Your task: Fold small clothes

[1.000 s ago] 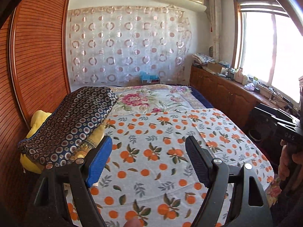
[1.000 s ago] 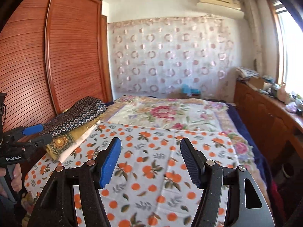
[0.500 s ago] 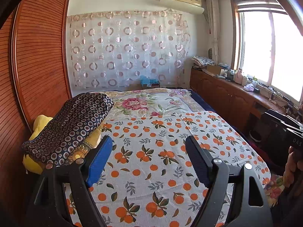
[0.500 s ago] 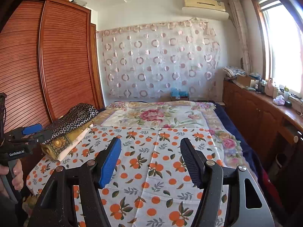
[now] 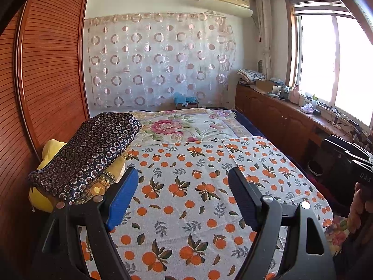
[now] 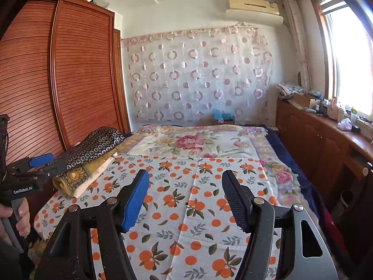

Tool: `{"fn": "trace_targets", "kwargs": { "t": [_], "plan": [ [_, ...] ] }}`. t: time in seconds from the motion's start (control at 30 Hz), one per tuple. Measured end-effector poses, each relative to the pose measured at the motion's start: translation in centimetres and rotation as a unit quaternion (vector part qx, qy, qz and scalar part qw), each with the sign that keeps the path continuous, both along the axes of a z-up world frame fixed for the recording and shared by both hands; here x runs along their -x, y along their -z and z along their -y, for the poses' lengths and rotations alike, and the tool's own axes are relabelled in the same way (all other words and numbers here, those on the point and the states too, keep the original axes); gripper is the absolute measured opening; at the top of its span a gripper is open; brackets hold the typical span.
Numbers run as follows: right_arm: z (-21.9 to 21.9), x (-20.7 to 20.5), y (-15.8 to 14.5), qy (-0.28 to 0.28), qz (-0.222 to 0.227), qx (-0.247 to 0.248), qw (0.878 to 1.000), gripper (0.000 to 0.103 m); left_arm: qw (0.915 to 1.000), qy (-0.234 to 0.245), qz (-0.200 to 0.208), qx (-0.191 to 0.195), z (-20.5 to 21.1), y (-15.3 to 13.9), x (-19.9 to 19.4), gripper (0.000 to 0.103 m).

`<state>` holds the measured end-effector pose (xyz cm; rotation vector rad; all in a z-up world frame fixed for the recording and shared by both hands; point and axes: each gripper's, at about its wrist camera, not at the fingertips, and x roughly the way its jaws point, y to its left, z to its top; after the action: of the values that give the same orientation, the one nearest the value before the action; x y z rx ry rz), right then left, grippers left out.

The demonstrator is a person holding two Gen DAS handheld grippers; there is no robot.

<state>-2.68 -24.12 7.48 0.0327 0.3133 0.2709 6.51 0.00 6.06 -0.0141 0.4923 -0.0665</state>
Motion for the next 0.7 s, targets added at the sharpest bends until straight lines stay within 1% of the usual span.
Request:
{"fn": "trace_targets", "kwargs": {
  "t": [0.7],
  "plan": [
    [1.4,-0.3,0.2,-0.001,0.0,0.001,1.0,0.067,0.9999,-0.006,0.01,0.002,0.6,-0.5,0.9,0.08]
  ]
}}
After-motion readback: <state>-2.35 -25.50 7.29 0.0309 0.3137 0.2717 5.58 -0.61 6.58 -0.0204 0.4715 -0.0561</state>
